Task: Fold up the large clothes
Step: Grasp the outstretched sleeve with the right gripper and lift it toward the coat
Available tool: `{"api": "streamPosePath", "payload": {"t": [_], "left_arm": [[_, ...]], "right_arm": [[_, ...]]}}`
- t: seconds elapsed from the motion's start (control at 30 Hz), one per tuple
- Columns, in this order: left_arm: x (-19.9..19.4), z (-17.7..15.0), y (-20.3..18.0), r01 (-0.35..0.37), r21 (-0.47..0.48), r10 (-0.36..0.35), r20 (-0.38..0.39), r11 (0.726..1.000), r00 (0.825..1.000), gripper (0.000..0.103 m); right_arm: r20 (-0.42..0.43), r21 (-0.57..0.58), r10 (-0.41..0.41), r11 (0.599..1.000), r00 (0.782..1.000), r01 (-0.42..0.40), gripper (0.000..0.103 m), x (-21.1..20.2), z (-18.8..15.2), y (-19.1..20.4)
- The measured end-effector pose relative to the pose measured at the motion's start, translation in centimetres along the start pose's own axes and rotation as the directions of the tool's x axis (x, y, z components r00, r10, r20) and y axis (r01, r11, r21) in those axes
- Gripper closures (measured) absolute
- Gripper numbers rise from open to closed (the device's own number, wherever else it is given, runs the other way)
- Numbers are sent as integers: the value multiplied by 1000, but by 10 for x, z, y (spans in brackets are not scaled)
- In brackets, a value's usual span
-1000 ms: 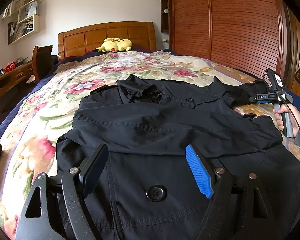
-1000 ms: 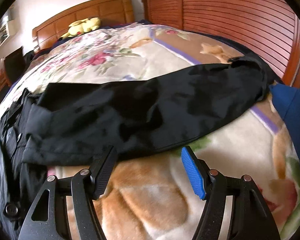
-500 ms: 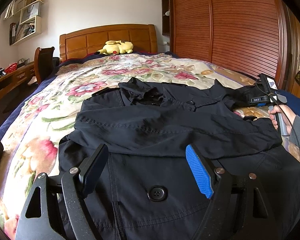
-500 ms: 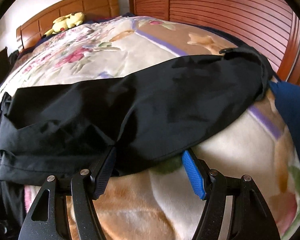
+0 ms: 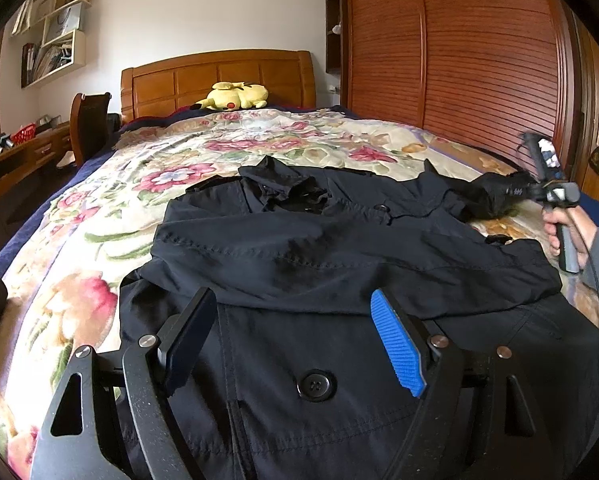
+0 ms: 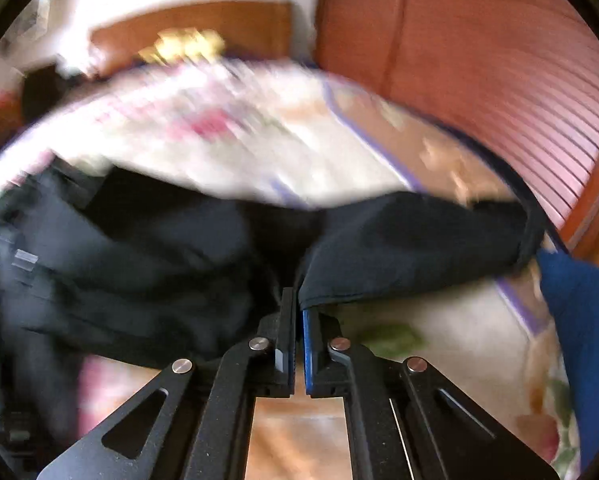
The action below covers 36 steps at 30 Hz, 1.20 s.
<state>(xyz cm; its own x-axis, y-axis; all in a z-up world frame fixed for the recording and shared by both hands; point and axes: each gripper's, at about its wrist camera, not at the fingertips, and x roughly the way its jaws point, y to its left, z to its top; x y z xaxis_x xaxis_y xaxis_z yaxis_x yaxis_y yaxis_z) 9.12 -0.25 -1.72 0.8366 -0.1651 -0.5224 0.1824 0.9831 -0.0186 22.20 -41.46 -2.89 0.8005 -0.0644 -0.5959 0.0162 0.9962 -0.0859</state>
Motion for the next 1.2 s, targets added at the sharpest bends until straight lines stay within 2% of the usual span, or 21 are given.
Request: {"api": "streamPosePath", "payload": {"t": [0.13,0.27,0.5,0.6,0.73,1.0,1.2], "left_arm": [[-4,0,4,9,-16,-9,2,1000,1000,23],[-9,-1,4,8,-9,-7,7,1000,1000,23],[-12,-4,7,-1,4,1,-4,1000,1000,23],[-14,-6,11,2,-4,-2,-5,1000,1000,23],[-16,-6,18,1,-18,-1,-3,1000,1000,23],[-21,-8,24,-3,-24,3,3,1000,1000,23],[-25,-10,29,-1,-39,2,5,999,1000,23]], "right_arm": [[86,-62,74,996,994,-68,101,-51,9,38],[136,-131,149,983,979,-131,101,-93,10,77],[151,-178,263,955,953,-236,101,-140,-3,123],[140,-158,329,939,934,-307,101,-150,-16,125],[88,-165,364,923,927,-347,101,-157,-38,133],[-18,-192,347,919,938,-343,101,-151,-68,150],[-81,-177,353,915,932,-362,97,-138,-63,155]]}}
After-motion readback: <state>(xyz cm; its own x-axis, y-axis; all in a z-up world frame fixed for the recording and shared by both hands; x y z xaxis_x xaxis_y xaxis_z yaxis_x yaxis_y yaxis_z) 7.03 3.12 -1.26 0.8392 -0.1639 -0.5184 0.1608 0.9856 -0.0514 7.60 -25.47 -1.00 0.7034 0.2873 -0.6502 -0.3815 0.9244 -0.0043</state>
